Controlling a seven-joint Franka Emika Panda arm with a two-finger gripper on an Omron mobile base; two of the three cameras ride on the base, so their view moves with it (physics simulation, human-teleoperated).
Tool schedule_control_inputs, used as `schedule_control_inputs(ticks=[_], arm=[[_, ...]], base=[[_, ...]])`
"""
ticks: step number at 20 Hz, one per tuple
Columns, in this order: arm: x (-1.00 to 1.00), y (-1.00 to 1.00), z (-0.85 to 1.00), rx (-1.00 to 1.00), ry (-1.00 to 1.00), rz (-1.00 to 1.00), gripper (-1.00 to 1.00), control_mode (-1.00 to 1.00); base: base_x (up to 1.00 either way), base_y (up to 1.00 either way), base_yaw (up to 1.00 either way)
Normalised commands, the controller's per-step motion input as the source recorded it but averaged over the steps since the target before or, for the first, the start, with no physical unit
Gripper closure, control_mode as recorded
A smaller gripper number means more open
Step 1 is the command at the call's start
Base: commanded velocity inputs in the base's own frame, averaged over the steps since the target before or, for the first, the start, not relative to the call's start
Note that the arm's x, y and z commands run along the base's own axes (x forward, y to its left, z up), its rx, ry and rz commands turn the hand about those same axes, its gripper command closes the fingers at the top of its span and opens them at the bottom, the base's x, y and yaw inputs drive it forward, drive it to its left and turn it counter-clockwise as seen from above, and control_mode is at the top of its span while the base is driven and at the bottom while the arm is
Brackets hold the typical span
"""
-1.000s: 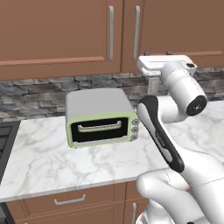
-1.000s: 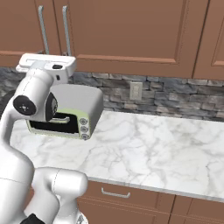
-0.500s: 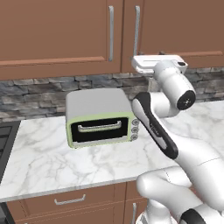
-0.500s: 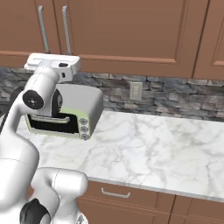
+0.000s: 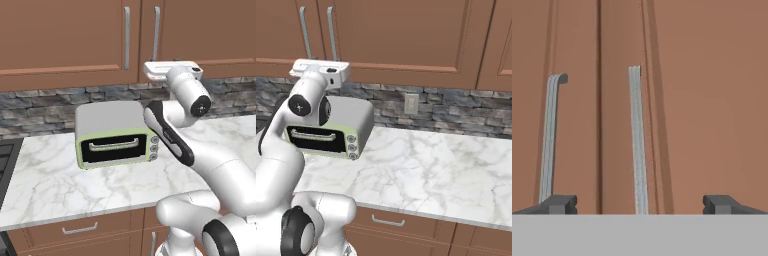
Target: Open the cabinet directly in front. Then move the liquor and the cup to the dining counter with the candle on it.
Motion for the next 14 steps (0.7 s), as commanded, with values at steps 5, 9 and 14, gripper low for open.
schedule_control_inputs(ticks=[5,9,14], arm=[[0.41,0.00,0.00,0.00,0.06,0.00,-1.00,-1.00],[0.42,0.00,0.00,0.00,0.05,0.00,-1.00,-1.00],[0.41,0.00,0.00,0.00,0.05,0.00,-1.00,-1.00]], base=[[0.00,0.00,0.00],[0.00,0.00,0.00],[0.00,0.00,0.00]])
